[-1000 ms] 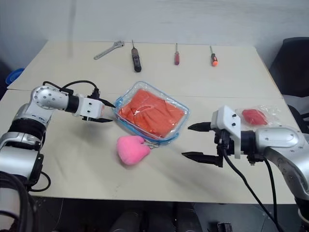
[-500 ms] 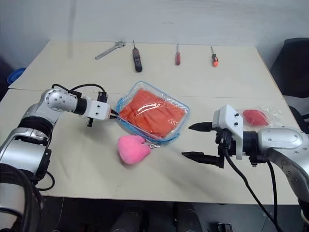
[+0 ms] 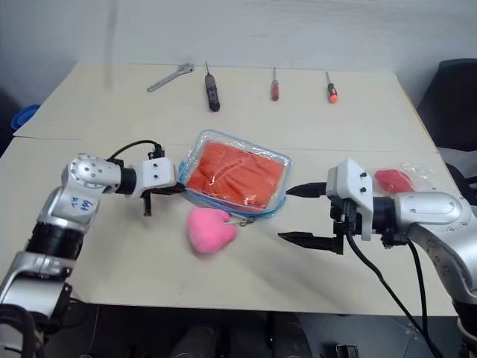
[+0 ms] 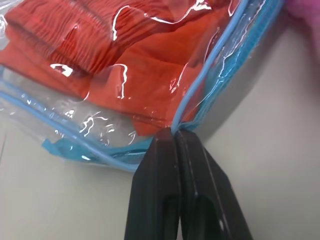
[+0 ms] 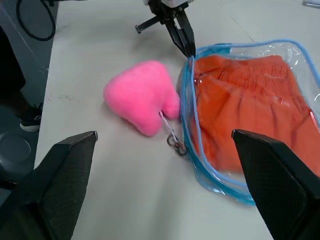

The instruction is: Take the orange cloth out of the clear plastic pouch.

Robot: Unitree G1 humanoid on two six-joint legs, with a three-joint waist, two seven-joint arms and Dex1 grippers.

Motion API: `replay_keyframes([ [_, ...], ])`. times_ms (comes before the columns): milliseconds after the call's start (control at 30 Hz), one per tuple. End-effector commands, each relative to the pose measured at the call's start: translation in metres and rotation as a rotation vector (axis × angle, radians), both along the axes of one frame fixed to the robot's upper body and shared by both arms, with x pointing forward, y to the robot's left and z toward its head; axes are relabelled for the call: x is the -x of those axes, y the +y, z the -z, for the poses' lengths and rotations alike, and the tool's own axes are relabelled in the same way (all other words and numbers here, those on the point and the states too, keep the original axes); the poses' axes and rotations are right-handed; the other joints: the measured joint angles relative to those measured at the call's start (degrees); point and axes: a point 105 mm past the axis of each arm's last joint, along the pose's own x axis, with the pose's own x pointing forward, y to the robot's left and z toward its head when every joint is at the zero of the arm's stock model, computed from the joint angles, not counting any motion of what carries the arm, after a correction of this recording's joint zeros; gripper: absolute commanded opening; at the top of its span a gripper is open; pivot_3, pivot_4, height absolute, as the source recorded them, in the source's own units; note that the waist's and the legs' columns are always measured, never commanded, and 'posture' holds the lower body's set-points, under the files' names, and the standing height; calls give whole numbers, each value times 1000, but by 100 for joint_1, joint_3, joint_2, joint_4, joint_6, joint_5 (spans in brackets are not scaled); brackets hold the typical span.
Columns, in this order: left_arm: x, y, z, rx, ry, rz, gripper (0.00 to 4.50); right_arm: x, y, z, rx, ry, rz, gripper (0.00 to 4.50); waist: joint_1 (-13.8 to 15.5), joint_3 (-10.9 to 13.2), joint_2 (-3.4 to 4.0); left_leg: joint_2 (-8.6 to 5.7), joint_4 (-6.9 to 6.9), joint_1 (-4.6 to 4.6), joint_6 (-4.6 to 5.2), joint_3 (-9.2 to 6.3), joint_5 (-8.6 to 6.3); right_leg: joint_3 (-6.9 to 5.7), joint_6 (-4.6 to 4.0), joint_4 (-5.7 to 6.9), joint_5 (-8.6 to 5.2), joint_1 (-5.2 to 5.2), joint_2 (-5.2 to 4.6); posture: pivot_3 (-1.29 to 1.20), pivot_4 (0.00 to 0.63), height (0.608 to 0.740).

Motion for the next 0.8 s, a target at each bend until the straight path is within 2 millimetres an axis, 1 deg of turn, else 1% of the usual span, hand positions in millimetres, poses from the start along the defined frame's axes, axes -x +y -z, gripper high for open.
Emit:
replay_keyframes([
  [33, 17, -9, -6, 30, -19, -59, 16, 0, 5, -3, 2, -40, -65, 4500, -4, 0, 0, -1, 0, 1, 0, 2, 0, 3, 0, 1, 0, 0, 0, 0, 150, 740],
  [200, 28, -6, 7, -7, -32, -119, 16, -7, 4, 3, 49, -42, -108, 4500, -7, 0, 0, -1, 0, 2, 0, 3, 0, 3, 0, 0, 0, 0, 0, 0, 150, 740],
  [333, 34, -3, 12, 18, -24, -156, 16, -12, 3, 3, 63, -42, -130, 4500, -16, 0, 1, 1, -2, 4, 0, 2, 0, 4, -1, 1, -1, -1, 0, 0, 150, 740],
  [433, 35, -1, 13, 42, -22, -174, 637, -15, 4, 4, 67, -44, -144, 4500, -20, -1, 1, 2, -2, 5, -1, 3, 0, 4, -2, 0, -1, 0, 1, 0, 150, 740],
  [533, 38, -1, 4, 71, -43, -169, 1450, -18, 5, 7, 80, -58, -152, 4500, -14, -1, 1, 2, -2, 5, -1, 2, 0, 4, -2, 0, -1, 0, -1, 0, 150, 740],
  [567, 38, -1, 1, 84, -46, -173, 1787, -18, 4, 7, 84, -62, -153, 4500, -14, -1, 1, 2, -2, 4, -1, 2, 0, 4, -2, 0, -1, 0, -1, 0, 150, 740],
  [633, 44, 3, -11, 149, -41, -157, 2343, -22, 3, 10, 102, -79, -147, 4500, -14, -1, 1, 2, -1, 5, -1, 2, 0, 3, -2, 0, -1, 0, -1, 0, 150, 740],
  [700, 54, 6, -22, 206, -19, -109, 2343, -26, 1, 12, 122, -97, -138, 4500, -19, -1, 1, 3, -2, 4, -2, 1, 0, 2, -2, -1, -1, -1, -1, 0, 150, 740],
  [800, 79, 5, -36, 277, 61, 30, 2343, -35, -1, 17, 159, -131, -124, 4500, -37, -1, 1, 6, -2, 4, -4, 2, 0, 1, -3, -2, -2, -2, 0, 0, 150, 740],
])
